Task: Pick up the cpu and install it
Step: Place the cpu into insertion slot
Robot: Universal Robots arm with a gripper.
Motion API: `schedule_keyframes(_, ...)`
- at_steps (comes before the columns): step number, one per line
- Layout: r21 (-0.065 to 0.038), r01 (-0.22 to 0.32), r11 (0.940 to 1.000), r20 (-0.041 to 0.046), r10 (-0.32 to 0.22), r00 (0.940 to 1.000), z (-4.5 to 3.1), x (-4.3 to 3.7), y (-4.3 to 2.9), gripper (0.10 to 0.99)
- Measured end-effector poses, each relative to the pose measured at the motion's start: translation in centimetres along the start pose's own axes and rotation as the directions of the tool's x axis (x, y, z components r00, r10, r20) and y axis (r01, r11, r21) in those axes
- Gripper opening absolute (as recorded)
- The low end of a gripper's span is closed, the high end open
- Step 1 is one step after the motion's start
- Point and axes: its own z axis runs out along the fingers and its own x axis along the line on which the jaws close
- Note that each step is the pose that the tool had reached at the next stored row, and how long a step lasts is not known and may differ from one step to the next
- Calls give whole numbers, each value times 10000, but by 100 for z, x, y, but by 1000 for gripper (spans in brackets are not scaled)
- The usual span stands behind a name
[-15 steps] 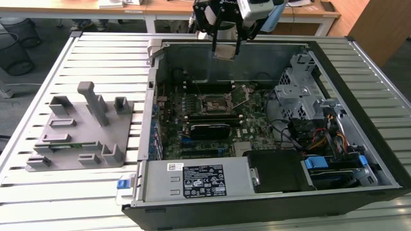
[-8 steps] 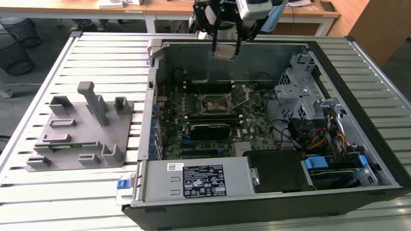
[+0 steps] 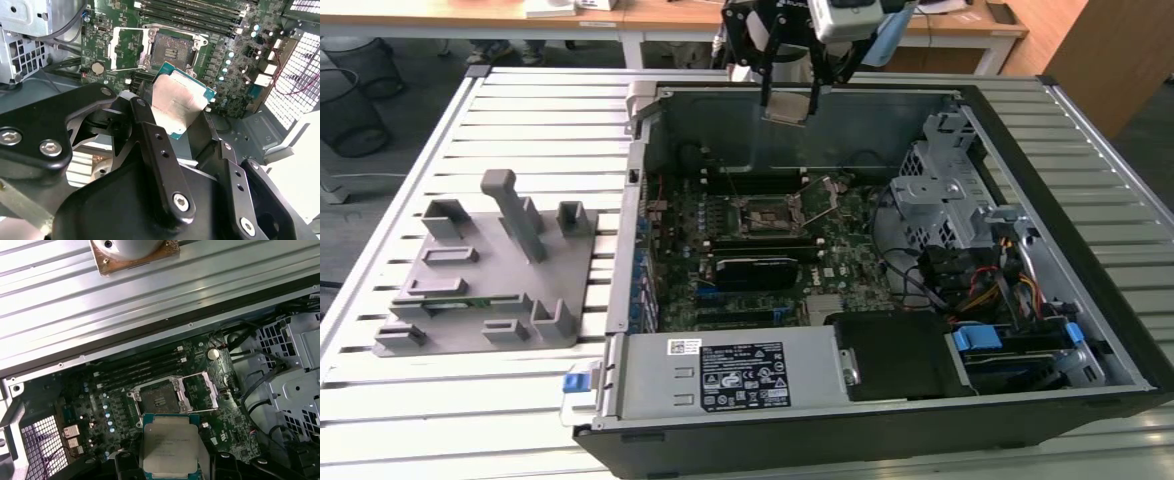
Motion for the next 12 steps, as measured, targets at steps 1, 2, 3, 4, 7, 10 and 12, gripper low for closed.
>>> schedule_keyframes(1,0,-39,10000,2,39,10000,0,0,0,525)
schedule_keyframes(2,0,-82,10000,5,82,10000,0,0,0,525)
schedule_keyframes(3,1,-122,9999,7,122,9999,0,0,0,525)
schedule_keyframes(4,1,-162,9999,9,162,9999,0,0,0,525)
schedule_keyframes(7,2,-286,9996,16,286,9996,1,0,0,525)
schedule_keyframes(10,4,-412,9992,23,411,9992,1,0,0,525)
schedule_keyframes(12,4,-493,9988,28,493,9988,1,0,0,525)
